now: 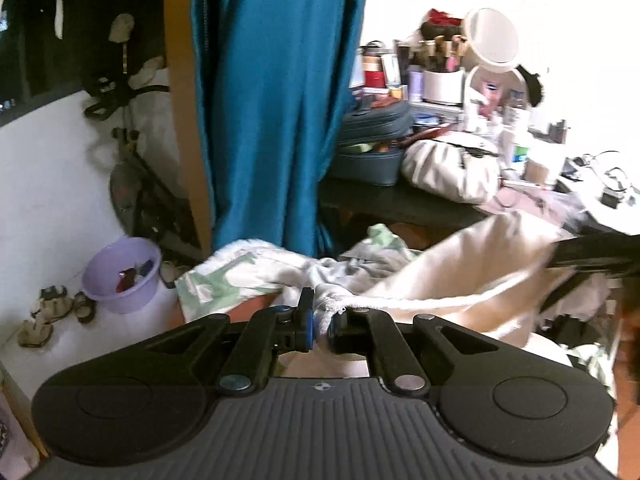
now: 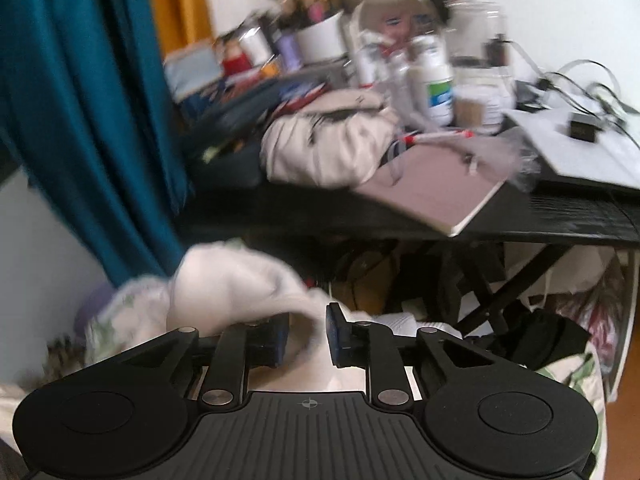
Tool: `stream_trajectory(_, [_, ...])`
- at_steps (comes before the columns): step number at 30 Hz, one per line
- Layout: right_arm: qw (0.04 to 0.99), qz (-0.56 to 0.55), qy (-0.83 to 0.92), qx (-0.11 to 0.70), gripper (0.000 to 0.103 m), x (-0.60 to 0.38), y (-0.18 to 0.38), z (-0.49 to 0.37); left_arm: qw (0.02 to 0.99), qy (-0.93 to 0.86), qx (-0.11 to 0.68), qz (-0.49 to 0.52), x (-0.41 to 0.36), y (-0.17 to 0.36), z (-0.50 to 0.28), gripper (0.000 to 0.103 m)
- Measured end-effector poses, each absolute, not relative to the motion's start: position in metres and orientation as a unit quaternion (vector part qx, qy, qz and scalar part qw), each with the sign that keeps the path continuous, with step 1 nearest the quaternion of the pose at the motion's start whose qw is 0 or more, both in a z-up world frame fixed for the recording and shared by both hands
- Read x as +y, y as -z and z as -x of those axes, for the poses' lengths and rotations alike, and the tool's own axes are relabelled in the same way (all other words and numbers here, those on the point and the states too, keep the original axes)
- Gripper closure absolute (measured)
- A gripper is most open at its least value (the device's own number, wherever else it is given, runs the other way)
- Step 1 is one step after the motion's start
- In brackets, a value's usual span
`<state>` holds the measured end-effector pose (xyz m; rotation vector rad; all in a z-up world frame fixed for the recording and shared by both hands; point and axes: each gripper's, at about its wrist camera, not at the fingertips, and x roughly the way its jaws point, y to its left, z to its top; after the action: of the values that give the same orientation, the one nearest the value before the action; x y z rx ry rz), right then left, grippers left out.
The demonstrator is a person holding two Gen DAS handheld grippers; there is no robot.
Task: Fold clothes
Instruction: 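Lift the cream shirt off the pile with the right gripper, then grasp the shirt edge with the left gripper while the right gripper holds it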
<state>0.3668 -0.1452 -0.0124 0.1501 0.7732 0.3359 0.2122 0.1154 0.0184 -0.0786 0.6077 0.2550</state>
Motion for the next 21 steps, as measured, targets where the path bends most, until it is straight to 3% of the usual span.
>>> stream_trajectory(3, [0.91,-0.055,-0.169,0.376,0.081,-0.131,0.023,-0.376,0.946,-0.125,0.296,0.038,0.109,-0.025,-0.202,0.096])
stream_trajectory(6, [0.906,-0.089,-0.177,0.375,0.099,-0.129,0.016,-0.388,0.944,-0.138,0.294,0.059,0.114,-0.033,-0.194,0.096])
stream_trajectory(11, [0.902,-0.167,-0.258,0.304,0.1,-0.138,-0.068,-0.392,0.939,-0.202,0.255,0.111,0.145,-0.068,-0.196,0.096])
stream_trajectory(17, [0.908,-0.199,-0.339,0.143,0.099,-0.171,-0.193,-0.357,0.972,-0.228,0.05,0.02,0.13,-0.206,-0.186,0.096])
stream_trajectory(21, [0.917,-0.226,-0.326,-0.028,0.094,-0.224,-0.259,-0.302,0.972,-0.206,-0.112,-0.021,0.084,-0.287,-0.152,0.096])
